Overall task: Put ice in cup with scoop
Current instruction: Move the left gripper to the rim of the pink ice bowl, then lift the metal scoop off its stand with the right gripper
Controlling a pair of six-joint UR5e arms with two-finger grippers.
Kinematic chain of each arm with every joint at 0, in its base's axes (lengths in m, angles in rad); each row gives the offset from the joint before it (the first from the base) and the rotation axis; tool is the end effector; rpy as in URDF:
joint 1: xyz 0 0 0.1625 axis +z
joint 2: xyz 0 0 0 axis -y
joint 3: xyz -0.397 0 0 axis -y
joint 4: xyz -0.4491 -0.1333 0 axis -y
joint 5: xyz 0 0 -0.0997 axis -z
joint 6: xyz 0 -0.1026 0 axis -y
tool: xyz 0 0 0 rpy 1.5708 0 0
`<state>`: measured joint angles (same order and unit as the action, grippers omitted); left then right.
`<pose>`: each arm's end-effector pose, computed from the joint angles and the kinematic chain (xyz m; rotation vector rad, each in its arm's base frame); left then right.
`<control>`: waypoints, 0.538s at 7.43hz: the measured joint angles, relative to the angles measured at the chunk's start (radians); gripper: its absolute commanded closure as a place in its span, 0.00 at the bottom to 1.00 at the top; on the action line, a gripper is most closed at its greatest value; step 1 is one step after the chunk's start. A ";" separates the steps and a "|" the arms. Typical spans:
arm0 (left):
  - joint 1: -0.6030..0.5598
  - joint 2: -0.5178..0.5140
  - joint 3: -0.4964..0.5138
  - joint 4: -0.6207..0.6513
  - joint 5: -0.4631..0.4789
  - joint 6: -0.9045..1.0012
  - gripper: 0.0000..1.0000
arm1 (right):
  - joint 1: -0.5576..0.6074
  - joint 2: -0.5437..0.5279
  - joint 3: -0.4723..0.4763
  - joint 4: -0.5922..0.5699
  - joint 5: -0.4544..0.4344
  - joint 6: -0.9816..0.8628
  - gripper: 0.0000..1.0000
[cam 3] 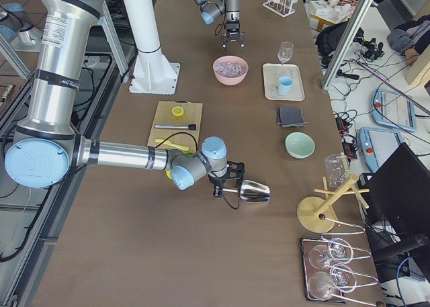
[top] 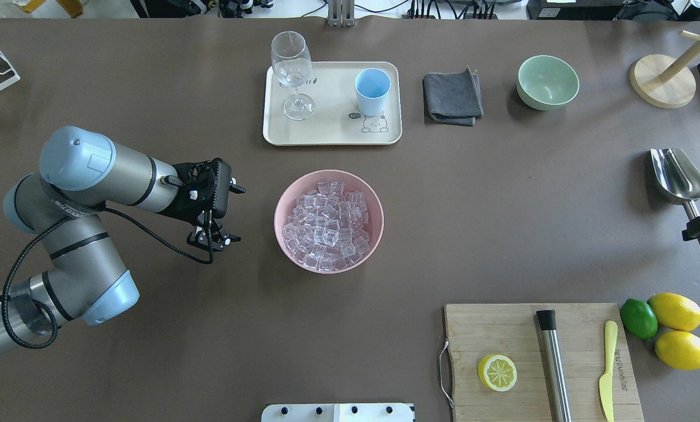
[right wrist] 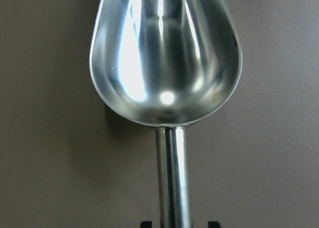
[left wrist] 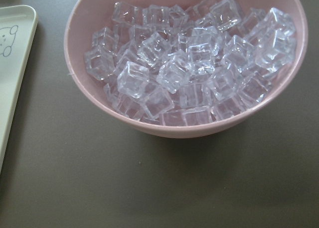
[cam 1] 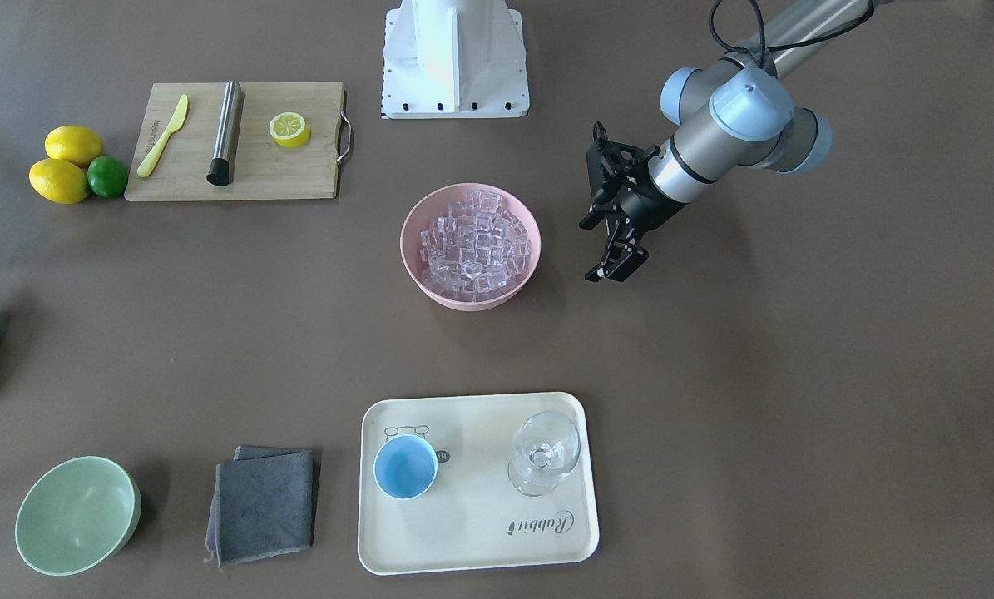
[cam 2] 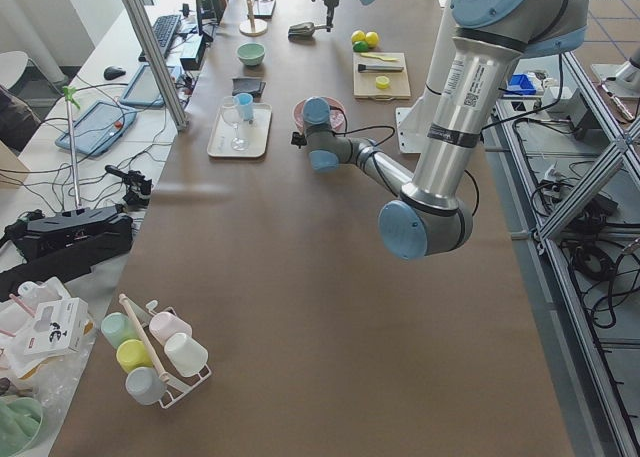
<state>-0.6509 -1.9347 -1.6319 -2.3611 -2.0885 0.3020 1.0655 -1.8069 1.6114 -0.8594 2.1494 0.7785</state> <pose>0.4820 -0.4708 0.2859 1.0859 0.8652 1.3517 -0.1632 -0.4546 0.6613 0.0629 -0.7528 0.1109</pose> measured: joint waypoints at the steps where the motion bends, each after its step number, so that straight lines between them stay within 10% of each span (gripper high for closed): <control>1: 0.001 0.000 -0.004 -0.001 -0.003 0.005 0.01 | 0.000 0.000 0.000 0.000 0.000 0.000 1.00; 4: 0.002 -0.001 -0.020 -0.001 -0.009 0.009 0.01 | 0.002 -0.002 0.041 -0.018 0.007 -0.006 1.00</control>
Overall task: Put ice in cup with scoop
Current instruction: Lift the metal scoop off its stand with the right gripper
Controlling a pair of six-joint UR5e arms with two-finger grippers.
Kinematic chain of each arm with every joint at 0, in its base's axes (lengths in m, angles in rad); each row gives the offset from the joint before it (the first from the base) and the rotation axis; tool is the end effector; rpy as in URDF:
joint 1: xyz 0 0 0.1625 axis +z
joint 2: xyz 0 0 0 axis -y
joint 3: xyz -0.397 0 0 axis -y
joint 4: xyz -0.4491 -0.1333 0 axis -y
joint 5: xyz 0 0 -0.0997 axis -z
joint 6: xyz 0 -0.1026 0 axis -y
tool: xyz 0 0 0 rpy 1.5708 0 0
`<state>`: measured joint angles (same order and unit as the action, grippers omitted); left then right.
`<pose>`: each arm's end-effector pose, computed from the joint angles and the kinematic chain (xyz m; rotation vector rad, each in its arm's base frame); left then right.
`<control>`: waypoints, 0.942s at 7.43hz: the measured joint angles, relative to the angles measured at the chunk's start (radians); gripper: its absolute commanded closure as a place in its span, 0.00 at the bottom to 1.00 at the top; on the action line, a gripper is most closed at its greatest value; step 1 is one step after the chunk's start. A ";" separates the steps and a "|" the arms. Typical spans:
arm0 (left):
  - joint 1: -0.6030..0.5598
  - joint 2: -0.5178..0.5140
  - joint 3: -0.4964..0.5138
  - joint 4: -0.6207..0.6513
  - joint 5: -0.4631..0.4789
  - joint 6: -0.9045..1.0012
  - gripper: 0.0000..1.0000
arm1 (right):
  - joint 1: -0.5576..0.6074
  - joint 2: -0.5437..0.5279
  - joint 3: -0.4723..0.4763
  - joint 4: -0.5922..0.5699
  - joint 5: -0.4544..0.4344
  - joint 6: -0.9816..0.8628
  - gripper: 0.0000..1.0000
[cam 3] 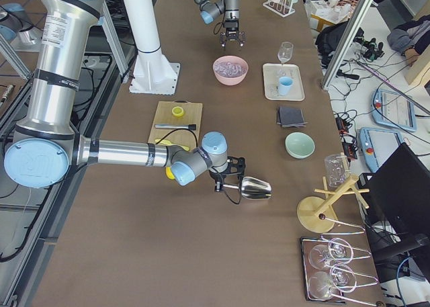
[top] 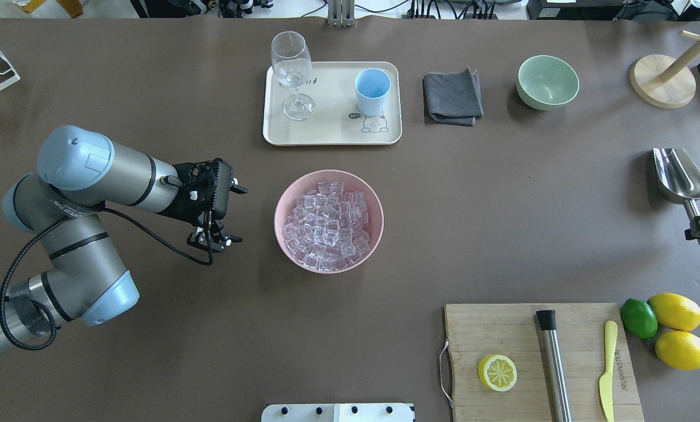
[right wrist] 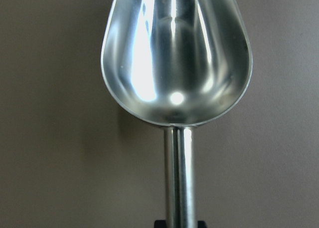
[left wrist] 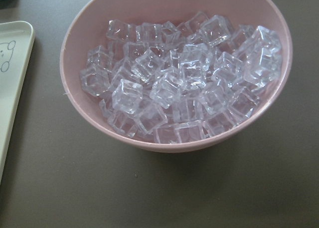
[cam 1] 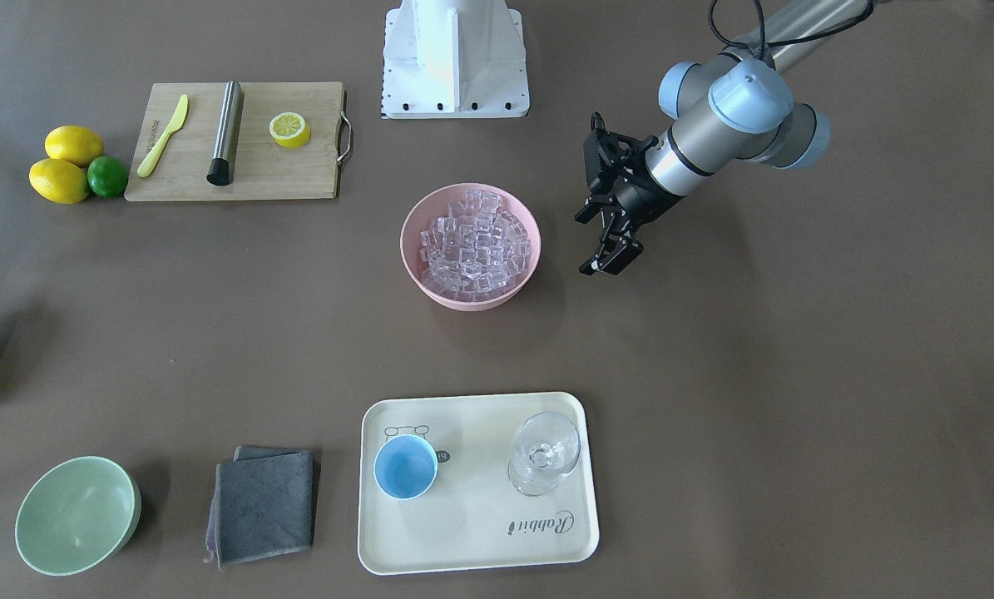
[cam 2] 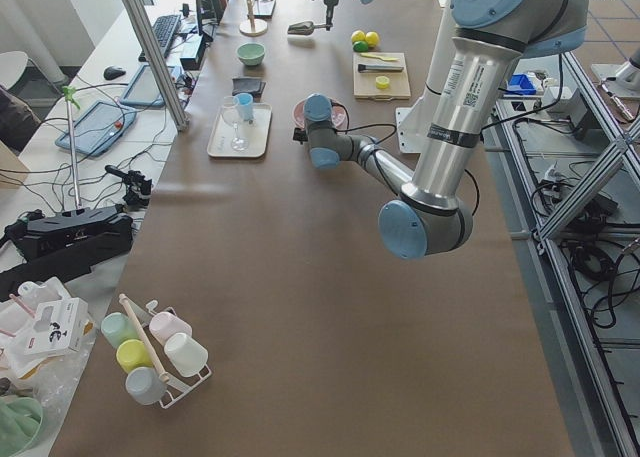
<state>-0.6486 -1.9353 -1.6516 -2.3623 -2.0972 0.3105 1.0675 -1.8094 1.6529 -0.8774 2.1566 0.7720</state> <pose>0.4792 -0.4658 0.2749 1.1102 0.8757 1.3651 -0.1640 -0.4567 0.6407 0.0786 -0.7690 0.0980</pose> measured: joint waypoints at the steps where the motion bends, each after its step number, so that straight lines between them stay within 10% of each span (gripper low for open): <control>1: 0.001 -0.001 0.002 0.001 0.001 0.000 0.01 | 0.002 -0.006 0.051 -0.045 0.003 -0.008 1.00; 7: 0.048 -0.066 0.067 0.001 0.010 -0.067 0.01 | 0.091 0.003 0.363 -0.404 0.051 -0.564 1.00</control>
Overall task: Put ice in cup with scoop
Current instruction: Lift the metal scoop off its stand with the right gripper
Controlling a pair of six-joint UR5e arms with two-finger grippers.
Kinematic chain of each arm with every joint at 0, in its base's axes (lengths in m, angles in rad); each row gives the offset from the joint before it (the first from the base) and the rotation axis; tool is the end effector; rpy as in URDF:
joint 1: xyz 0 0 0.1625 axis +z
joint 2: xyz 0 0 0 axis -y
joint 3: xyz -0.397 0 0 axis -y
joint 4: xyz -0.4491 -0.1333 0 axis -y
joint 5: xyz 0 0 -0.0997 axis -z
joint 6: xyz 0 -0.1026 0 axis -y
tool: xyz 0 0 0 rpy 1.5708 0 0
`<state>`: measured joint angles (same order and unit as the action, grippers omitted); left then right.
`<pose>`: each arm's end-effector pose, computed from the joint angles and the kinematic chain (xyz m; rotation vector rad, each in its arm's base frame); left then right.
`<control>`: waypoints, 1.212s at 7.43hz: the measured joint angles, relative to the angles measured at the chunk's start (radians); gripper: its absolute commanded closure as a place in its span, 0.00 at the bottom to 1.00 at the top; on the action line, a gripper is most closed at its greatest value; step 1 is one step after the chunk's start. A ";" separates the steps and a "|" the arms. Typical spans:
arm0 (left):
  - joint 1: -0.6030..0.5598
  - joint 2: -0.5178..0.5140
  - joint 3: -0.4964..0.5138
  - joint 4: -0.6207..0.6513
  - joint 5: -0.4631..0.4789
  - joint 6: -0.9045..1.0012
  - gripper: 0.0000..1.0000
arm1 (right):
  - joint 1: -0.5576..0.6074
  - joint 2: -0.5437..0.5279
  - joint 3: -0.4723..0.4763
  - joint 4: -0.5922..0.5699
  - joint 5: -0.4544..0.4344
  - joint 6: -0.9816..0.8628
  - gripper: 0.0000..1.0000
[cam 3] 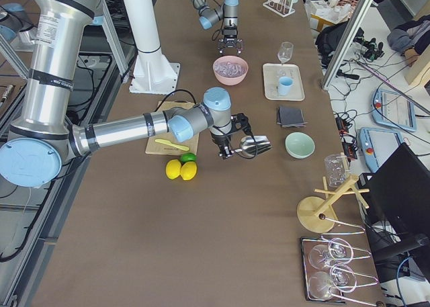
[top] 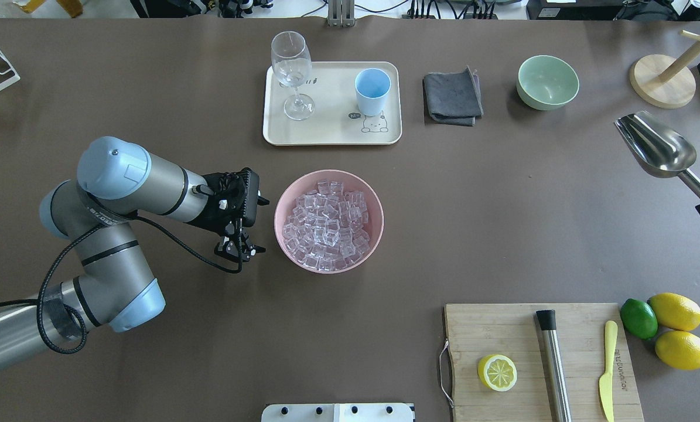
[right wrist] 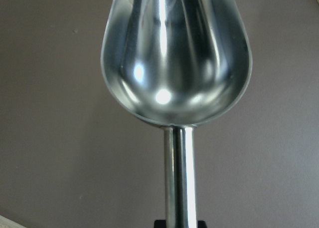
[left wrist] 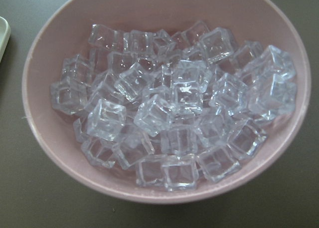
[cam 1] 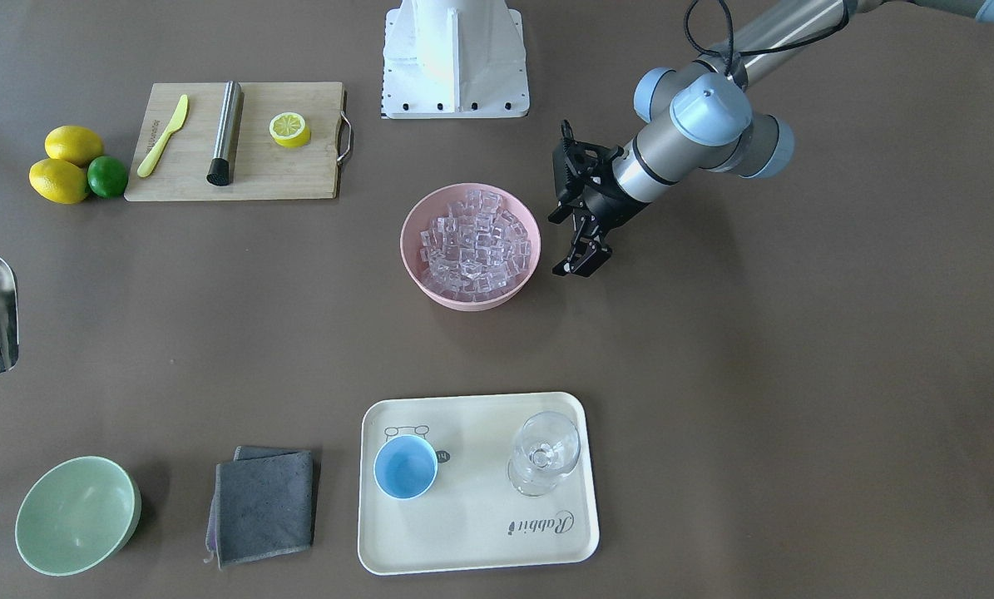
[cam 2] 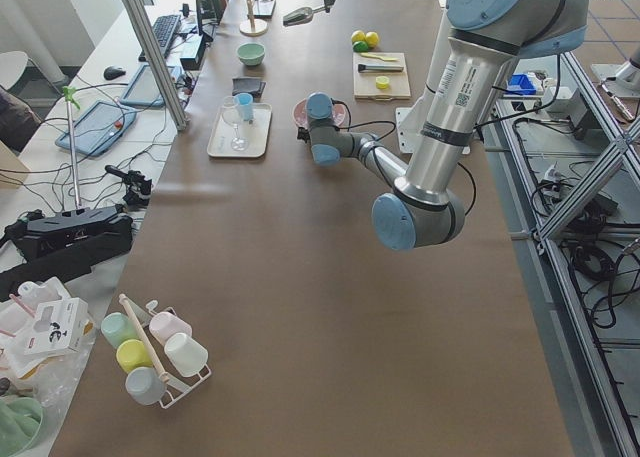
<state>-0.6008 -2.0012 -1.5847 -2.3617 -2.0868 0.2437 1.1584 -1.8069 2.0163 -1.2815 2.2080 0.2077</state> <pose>0.5210 -0.4573 0.2655 1.0581 0.9259 1.3438 -0.1236 -0.4627 0.4799 0.2695 -0.7442 -0.3528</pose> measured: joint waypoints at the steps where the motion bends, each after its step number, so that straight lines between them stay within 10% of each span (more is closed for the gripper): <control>1: 0.002 -0.007 0.010 -0.001 0.000 -0.007 0.01 | 0.004 0.006 0.015 -0.003 -0.001 -0.081 1.00; 4: 0.004 -0.014 0.026 -0.003 0.001 -0.030 0.01 | 0.005 0.040 0.055 -0.035 -0.014 -0.313 1.00; 9: 0.005 -0.014 0.050 -0.033 -0.004 -0.062 0.01 | -0.086 0.467 0.113 -0.649 -0.122 -0.618 1.00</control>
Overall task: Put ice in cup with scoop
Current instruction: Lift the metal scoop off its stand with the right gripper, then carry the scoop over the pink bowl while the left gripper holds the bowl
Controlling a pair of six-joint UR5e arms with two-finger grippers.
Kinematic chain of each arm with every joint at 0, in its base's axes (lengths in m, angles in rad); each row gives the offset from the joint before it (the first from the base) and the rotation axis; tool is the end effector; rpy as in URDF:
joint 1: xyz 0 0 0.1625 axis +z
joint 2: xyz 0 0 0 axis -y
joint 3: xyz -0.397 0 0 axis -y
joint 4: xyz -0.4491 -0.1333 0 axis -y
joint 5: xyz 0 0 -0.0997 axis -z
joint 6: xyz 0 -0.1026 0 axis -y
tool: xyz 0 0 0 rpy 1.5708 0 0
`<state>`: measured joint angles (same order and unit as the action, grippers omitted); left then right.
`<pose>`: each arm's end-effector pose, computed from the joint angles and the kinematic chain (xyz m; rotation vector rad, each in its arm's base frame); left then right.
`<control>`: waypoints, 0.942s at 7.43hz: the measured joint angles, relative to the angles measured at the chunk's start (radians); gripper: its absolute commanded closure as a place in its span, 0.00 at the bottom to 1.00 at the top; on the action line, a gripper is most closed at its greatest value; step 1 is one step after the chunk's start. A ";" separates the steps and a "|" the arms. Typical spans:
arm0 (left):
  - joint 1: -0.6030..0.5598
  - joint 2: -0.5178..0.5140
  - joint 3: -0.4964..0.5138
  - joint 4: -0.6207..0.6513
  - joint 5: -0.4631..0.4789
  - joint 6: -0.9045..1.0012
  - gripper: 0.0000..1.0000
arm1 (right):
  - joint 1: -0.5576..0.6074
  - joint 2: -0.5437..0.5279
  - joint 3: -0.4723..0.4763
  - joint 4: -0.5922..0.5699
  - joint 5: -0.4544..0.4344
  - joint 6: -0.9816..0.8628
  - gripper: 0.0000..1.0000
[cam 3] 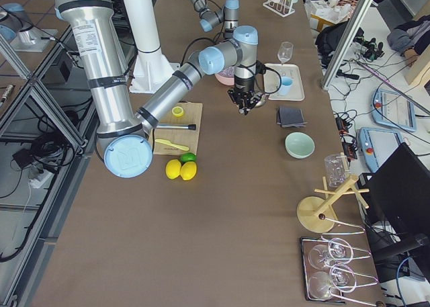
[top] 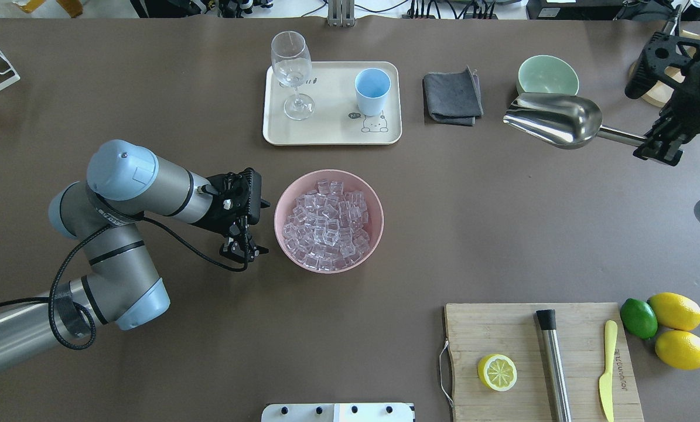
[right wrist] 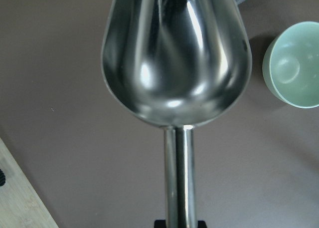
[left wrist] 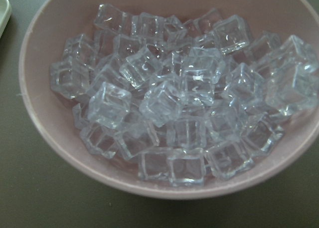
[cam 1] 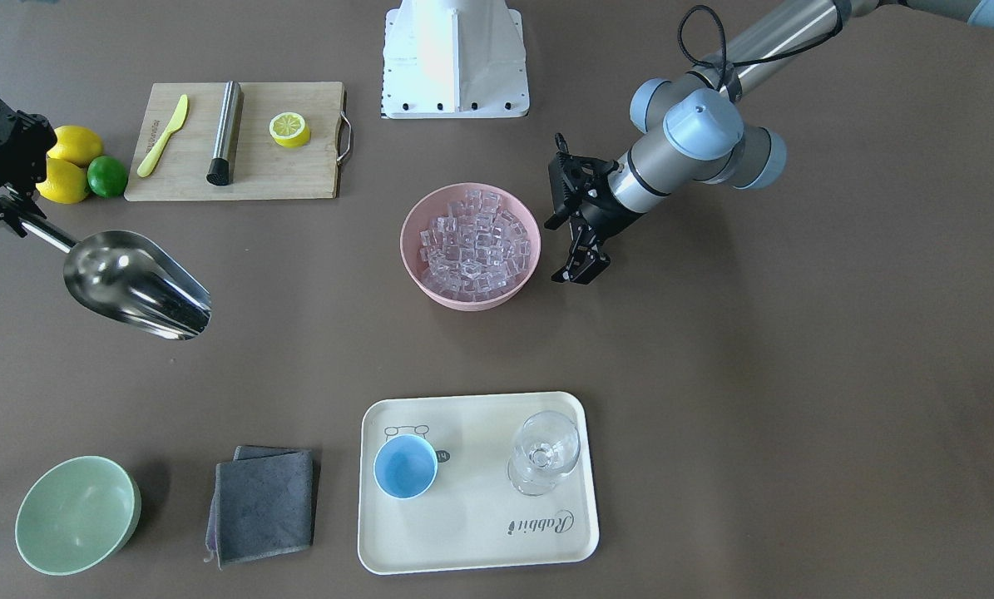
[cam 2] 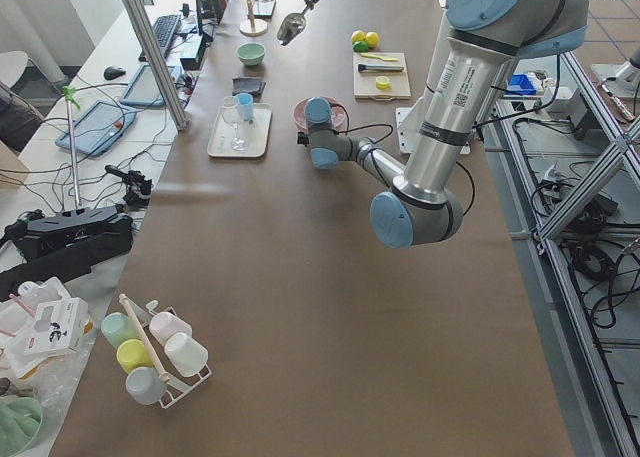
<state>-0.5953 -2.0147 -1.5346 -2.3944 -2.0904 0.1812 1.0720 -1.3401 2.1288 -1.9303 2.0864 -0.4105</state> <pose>0.5334 -0.4607 0.2786 1.0136 0.9568 1.2987 -0.1833 -0.5095 0.2701 0.4139 -0.5483 -0.9855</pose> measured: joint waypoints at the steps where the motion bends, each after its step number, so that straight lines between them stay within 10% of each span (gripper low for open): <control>1: 0.000 -0.001 0.000 -0.001 0.000 0.000 0.01 | -0.018 0.033 -0.006 -0.023 -0.030 -0.014 1.00; 7: 0.000 -0.001 0.002 -0.002 0.001 -0.002 0.01 | -0.269 0.148 0.040 -0.110 -0.260 -0.018 1.00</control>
<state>-0.5952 -2.0157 -1.5325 -2.3961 -2.0894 0.1795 0.8034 -1.1922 2.1684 -2.0399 1.8264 -0.4282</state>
